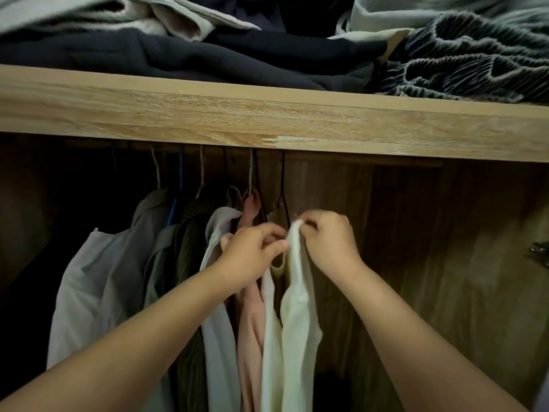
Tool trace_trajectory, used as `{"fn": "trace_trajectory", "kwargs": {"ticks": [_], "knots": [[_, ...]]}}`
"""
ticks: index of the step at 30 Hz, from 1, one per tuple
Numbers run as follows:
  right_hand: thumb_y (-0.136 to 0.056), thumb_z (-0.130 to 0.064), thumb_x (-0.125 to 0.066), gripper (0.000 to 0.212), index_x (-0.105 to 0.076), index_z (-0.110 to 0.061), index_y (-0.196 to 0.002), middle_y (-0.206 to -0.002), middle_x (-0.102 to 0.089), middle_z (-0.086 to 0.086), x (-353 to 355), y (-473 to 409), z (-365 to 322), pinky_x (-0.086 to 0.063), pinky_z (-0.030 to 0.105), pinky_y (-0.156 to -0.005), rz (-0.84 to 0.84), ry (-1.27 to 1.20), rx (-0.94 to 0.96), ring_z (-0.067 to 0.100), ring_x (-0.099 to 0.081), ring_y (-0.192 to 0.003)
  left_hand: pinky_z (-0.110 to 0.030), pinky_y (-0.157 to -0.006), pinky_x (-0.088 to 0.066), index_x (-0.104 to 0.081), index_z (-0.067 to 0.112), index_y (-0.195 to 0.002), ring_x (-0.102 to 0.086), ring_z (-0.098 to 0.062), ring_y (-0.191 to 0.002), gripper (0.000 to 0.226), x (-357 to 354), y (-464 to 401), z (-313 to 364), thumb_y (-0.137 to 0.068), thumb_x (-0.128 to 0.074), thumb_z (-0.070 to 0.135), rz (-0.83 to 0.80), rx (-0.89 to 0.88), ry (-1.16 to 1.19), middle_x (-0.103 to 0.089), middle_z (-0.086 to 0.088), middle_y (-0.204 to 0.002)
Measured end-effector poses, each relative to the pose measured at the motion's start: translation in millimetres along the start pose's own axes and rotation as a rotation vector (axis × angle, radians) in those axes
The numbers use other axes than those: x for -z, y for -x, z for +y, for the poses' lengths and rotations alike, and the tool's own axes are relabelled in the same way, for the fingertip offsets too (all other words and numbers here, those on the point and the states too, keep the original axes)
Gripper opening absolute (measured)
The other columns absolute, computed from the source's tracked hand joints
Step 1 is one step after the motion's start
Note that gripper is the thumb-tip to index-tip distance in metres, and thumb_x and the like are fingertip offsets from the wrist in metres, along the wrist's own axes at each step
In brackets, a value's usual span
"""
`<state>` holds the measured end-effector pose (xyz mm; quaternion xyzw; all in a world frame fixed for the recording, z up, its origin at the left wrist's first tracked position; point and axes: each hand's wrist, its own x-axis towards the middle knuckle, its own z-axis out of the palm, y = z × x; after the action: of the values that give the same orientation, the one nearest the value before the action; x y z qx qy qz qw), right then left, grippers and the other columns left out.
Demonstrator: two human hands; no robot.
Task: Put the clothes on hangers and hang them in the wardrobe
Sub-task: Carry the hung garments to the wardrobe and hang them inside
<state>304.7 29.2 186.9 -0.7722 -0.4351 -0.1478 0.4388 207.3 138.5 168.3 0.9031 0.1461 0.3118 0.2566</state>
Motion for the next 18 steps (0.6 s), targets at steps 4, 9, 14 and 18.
{"fn": "trace_trajectory", "kwargs": {"ticks": [4, 9, 14, 18], "knots": [[-0.088, -0.008, -0.055, 0.015, -0.068, -0.016, -0.088, -0.085, -0.065, -0.001, -1.4, -6.9, -7.6, -0.051, 0.03, -0.08, -0.205, -0.171, 0.056, 0.015, -0.061, -0.085, -0.045, -0.095, -0.033, -0.053, 0.029, -0.062, -0.05, -0.018, -0.095, 0.025, 0.6, -3.8, -0.6, -0.073, -0.049, 0.051, 0.034, -0.01, -0.133, -0.056, 0.006, -0.083], [-0.086, -0.028, -0.061, 0.029, -0.056, -0.022, -0.113, -0.092, -0.06, -0.002, -14.4, 5.3, 12.8, -0.052, 0.045, -0.089, -0.327, -0.366, -0.153, 0.023, -0.061, -0.098, -0.037, -0.09, -0.012, -0.064, 0.032, -0.103, -0.025, -0.026, -0.123, 0.023, -3.7, 5.8, 3.9, -0.09, -0.047, 0.037, 0.078, -0.104, -0.868, -0.037, 0.0, -0.123], [-0.088, -0.026, -0.061, 0.041, -0.045, -0.025, -0.126, -0.085, -0.055, -0.004, -19.1, 28.7, 26.4, -0.053, 0.041, -0.088, -0.517, -0.342, -0.161, 0.018, -0.059, -0.093, -0.037, -0.103, -0.02, -0.046, 0.027, -0.128, -0.026, -0.022, -0.125, 0.049, -15.0, 21.8, 11.6, -0.084, -0.053, 0.049, 0.053, -0.006, -0.84, -0.032, -0.001, -0.128], [-0.094, -0.033, -0.05, 0.042, -0.04, -0.022, -0.134, -0.105, -0.062, 0.0, -20.1, 49.2, 47.2, -0.049, 0.037, -0.093, -0.472, -0.246, -0.227, 0.019, -0.057, -0.106, -0.035, -0.093, -0.028, -0.056, 0.022, -0.118, -0.04, -0.023, -0.115, 0.033, -19.2, 50.5, 9.3, -0.087, -0.056, 0.031, 0.236, 0.023, -0.639, -0.048, 0.0, -0.116]]}}
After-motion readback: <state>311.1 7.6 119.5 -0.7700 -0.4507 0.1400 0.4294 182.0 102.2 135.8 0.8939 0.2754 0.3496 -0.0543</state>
